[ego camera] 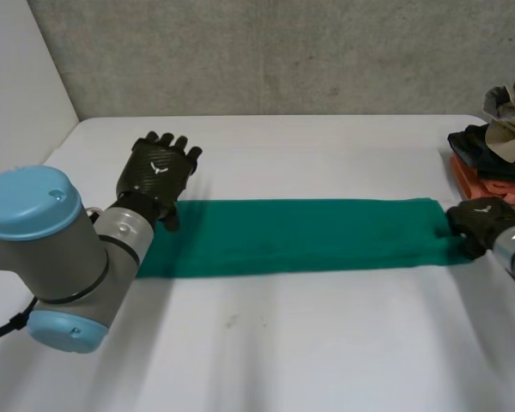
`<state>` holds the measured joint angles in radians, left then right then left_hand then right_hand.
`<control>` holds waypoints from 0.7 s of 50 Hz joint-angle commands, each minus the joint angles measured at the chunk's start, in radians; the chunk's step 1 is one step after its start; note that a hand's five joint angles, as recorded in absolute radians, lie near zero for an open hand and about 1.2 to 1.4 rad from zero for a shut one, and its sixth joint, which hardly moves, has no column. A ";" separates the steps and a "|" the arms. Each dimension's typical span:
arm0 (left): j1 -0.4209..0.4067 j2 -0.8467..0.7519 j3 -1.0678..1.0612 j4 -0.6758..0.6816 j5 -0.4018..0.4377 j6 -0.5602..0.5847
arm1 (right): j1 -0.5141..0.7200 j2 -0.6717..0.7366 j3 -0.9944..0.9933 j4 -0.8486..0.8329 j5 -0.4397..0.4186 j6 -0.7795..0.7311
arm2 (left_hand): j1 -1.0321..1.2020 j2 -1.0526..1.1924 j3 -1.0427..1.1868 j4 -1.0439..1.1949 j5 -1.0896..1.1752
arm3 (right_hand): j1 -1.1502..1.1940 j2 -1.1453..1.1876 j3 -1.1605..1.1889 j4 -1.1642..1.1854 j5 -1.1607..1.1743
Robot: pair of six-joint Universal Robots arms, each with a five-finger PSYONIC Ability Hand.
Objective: Fold the laundry.
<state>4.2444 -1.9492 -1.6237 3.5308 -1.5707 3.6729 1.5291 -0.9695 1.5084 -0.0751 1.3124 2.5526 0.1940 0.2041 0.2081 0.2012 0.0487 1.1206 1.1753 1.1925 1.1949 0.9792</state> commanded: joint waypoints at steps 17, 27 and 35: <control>0.012 0.160 -0.108 -0.001 0.000 -0.008 | 0.195 -0.187 -0.020 -0.116 0.114 -0.239 | -0.019 -0.030 -0.034 -0.027 -0.049 | 0.276 0.221 0.204 0.201 0.243; 0.038 0.203 -0.128 -0.001 0.000 -0.008 | 0.684 -0.014 -0.103 -0.351 -0.074 -0.223 | -0.019 -0.030 -0.034 -0.027 -0.049 | 0.276 0.221 0.204 0.201 0.243; 0.040 0.193 -0.133 -0.001 0.000 -0.008 | 0.815 0.158 -0.142 -0.382 -0.186 -0.224 | -0.019 -0.030 -0.034 -0.027 -0.049 | 0.276 0.221 0.204 0.201 0.243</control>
<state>4.2851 -1.7458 -1.7557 3.5297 -1.5708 3.6646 2.2787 -0.9236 1.3868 -0.4447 1.1959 2.3329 0.1940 0.2041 0.2081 0.2012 0.0487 1.1206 1.1754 1.1953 1.1965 0.9885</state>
